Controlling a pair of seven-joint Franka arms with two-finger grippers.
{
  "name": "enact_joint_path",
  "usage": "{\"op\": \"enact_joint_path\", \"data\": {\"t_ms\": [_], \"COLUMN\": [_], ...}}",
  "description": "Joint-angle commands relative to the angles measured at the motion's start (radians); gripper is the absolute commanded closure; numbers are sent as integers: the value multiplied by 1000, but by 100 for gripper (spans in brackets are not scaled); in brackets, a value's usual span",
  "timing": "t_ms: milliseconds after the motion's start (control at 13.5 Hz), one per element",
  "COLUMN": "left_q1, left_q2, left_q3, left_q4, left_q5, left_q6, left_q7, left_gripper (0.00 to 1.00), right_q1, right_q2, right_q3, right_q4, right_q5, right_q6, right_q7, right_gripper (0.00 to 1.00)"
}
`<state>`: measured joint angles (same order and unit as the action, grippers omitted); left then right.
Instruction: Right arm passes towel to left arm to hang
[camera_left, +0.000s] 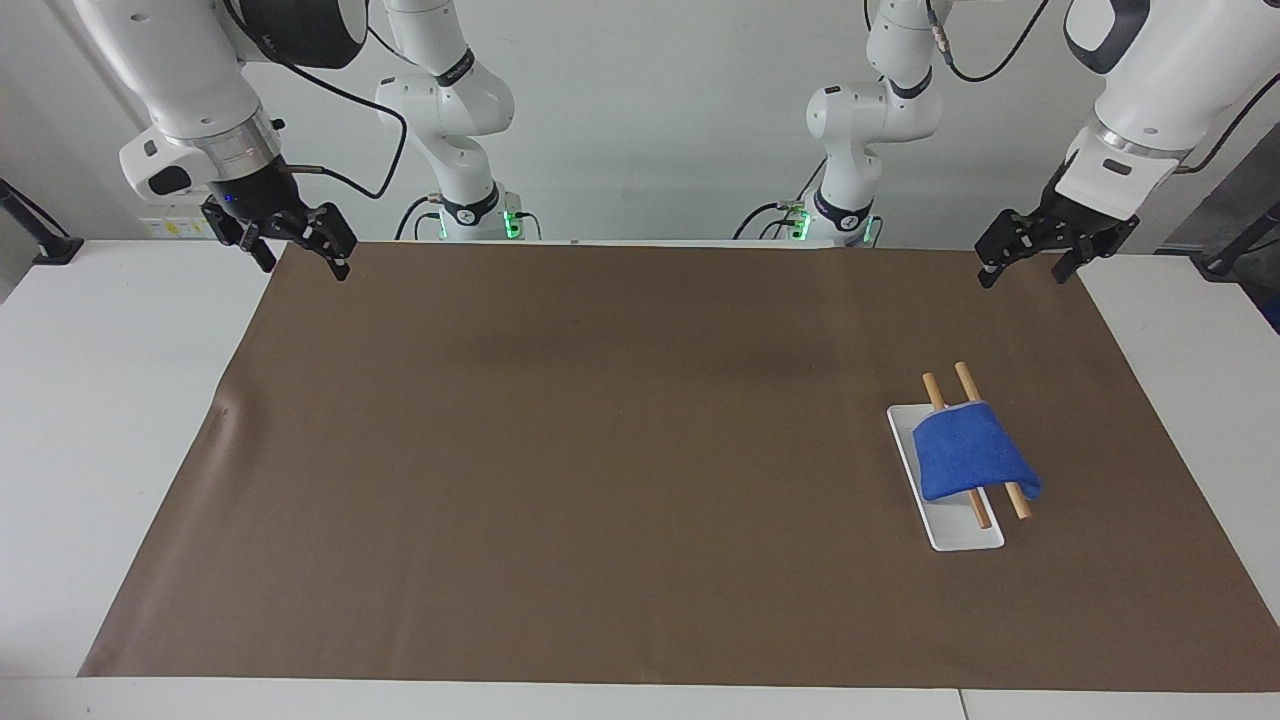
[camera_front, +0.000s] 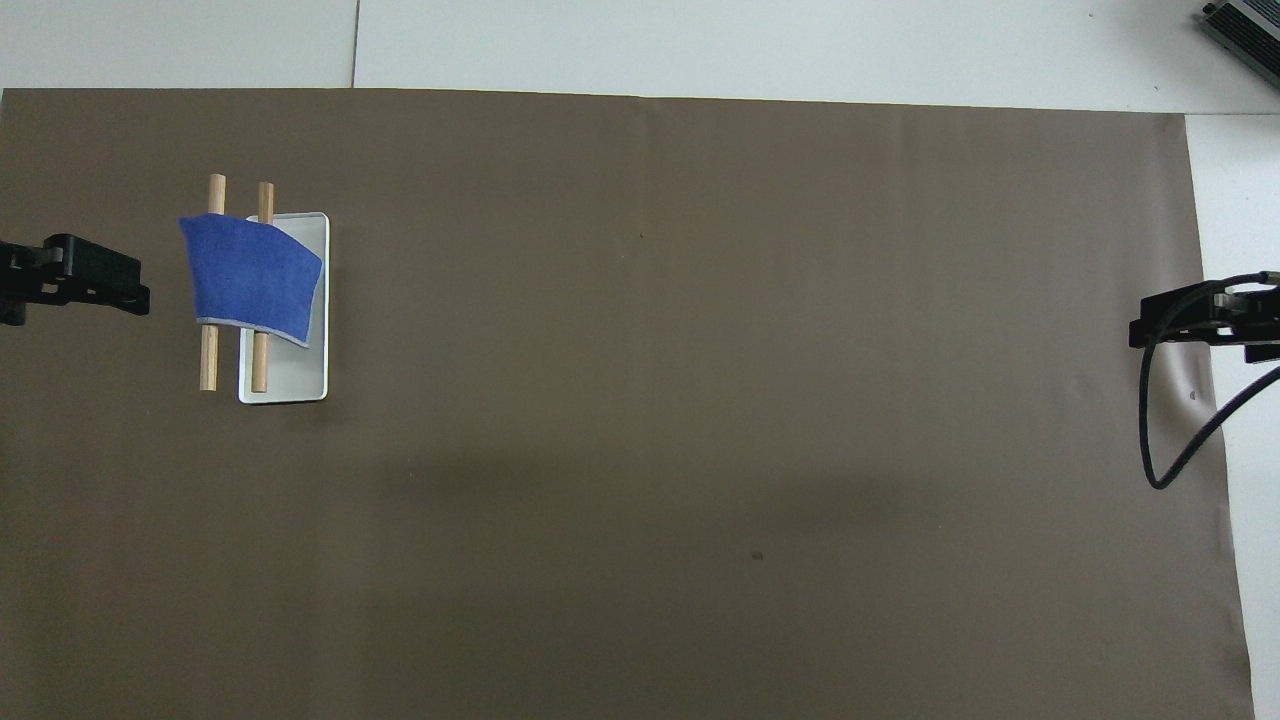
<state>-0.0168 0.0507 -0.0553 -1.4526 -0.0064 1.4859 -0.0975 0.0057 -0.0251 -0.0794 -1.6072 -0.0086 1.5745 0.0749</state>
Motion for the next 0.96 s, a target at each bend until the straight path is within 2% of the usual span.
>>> {"op": "enact_joint_path", "data": {"t_ms": [0, 887], "left_q1": [3, -12], "left_q2": [-29, -35], "left_q3": [-1, -5], "left_q4": [-32, -49], "left_q5": [-1, 28], "left_q6": [-25, -27], "left_q7": [16, 30], "left_gripper": [0, 0], "right_q1": [-10, -10], "right_q2": [-16, -16], "right_q3": [4, 4], "right_q4": [-22, -22], "right_q5": [2, 2], "right_q6": [9, 9], "right_q7": [-21, -21], "right_gripper": [0, 0]}}
